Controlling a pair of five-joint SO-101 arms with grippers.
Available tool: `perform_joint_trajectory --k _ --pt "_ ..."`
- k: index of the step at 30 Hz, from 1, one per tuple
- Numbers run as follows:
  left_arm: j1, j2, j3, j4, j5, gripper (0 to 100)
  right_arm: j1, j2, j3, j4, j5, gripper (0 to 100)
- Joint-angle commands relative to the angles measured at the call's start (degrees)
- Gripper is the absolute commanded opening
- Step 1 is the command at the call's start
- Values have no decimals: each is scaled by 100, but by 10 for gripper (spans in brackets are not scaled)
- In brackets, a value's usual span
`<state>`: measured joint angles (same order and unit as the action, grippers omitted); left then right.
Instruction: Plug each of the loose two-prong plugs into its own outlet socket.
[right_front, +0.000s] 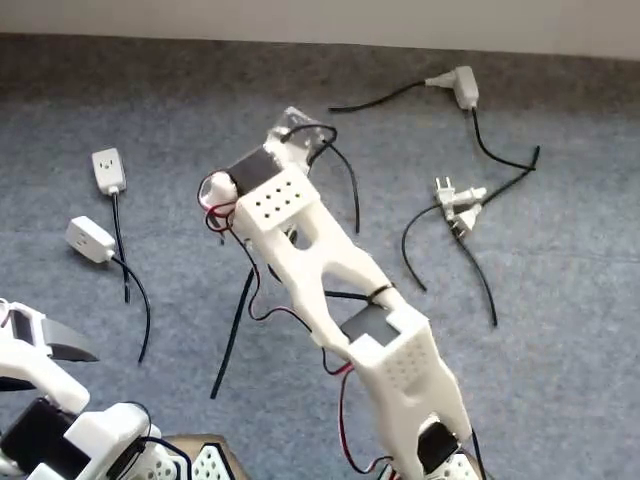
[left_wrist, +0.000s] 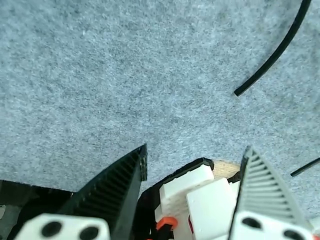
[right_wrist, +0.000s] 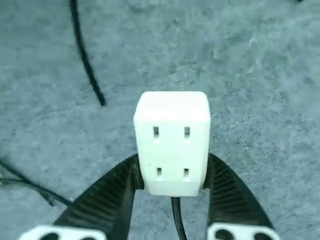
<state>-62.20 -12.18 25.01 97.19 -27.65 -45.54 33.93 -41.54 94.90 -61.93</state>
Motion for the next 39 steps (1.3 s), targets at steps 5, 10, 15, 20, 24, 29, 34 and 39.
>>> perform_joint_trajectory --k 5,10,15,20,24,29,34,39 --pt "-57 -189 -31 -53 -9 302 101 585 -75 -57 -615 171" --pt "-57 -189 -31 -53 -9 302 92 602 -75 -163 -580 300" --pt "-57 -180 -31 -53 -9 302 163 585 -84 -154 -571 404" --pt "-145 -189 -40 -53 -9 302 541 418 -760 136 668 404" --pt "-171 -189 -57 -53 -9 302 1174 -110 -1710 620 1714 404" --pt "-154 -198 -31 -44 -9 302 2325 -1042 -1525 611 3024 404" --pt "-145 -198 -31 -44 -9 302 3538 -1305 -1525 611 4299 404" --pt "-136 -198 -31 -35 0 302 4198 -1297 -1095 602 5776 404"
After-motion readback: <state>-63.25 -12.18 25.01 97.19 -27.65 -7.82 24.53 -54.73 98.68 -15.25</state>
